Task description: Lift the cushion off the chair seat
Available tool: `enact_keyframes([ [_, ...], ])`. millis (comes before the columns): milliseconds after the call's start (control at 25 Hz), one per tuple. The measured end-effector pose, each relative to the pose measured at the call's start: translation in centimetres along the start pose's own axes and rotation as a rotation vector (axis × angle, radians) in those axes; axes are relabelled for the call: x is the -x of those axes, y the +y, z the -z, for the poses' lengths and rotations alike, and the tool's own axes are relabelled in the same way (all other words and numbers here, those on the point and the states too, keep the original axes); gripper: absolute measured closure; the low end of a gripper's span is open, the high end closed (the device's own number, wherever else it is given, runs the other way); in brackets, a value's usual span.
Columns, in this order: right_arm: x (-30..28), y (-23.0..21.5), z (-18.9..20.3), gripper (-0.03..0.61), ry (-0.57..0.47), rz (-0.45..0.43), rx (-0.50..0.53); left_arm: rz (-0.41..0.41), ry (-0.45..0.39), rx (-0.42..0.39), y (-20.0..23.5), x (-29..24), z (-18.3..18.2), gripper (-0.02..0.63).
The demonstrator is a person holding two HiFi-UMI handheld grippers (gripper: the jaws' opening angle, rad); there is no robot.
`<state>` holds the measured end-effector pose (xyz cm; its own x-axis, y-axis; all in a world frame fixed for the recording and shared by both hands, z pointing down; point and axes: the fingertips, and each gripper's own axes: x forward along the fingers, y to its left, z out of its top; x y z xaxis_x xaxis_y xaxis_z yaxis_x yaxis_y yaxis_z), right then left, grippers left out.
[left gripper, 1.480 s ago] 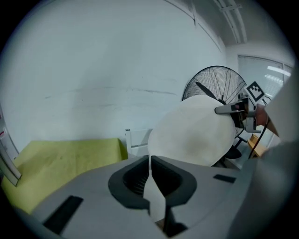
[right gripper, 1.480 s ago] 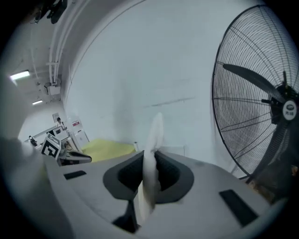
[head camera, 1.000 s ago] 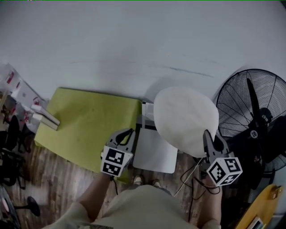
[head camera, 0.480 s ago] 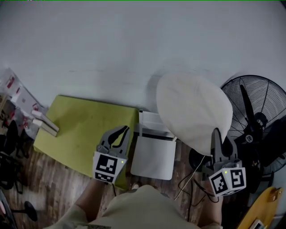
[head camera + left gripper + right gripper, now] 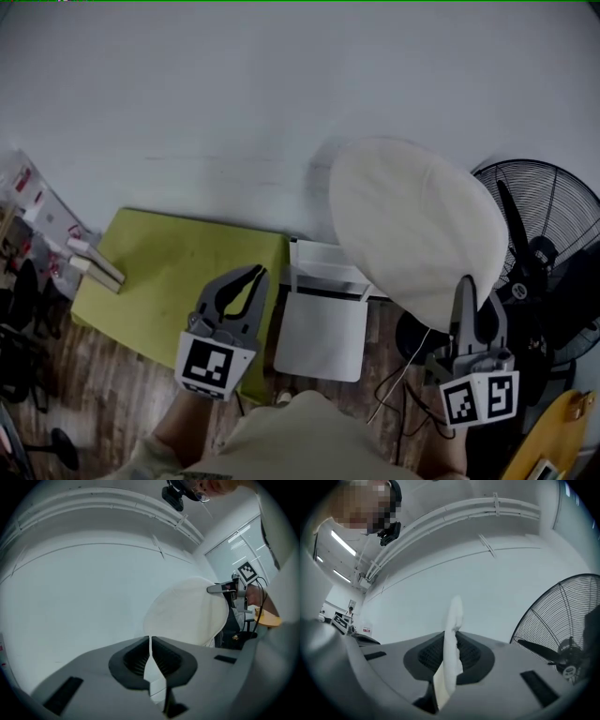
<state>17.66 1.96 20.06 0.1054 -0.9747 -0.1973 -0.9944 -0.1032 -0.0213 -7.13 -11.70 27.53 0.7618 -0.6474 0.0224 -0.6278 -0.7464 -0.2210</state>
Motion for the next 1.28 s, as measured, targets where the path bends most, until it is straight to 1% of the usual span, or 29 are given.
enact_keyframes([
  [240,1.1,0.0,-1.4,0.518,-0.067,0.010,-0.029,0.019,-0.028,-0.009,-0.9,0.7,-1.7,0.581],
  [440,1.6,0.4,-1.9,0.518,-0.080,-0.004,-0.005,0.020,-0.022,-0.009,-1.1,1.1,-1.7,0.581],
  [560,2.1,0.4,-1.8,0.518,-0.074,-0.014,0.011,0.019,-0.015,-0.010,-1.6,1.3,-1.5,0.581],
  [960,2.3,0.0,-0.7,0.518,-0.031,-0.012,-0.012,0.039,0.009,-0.003,-2.9,1.2,-1.0,0.581],
  [1280,2.2,0.5,0.2,0.517,0.004,-0.049,-0.012,0.035,0.019,0.012,-2.9,1.4,-0.6,0.581],
])
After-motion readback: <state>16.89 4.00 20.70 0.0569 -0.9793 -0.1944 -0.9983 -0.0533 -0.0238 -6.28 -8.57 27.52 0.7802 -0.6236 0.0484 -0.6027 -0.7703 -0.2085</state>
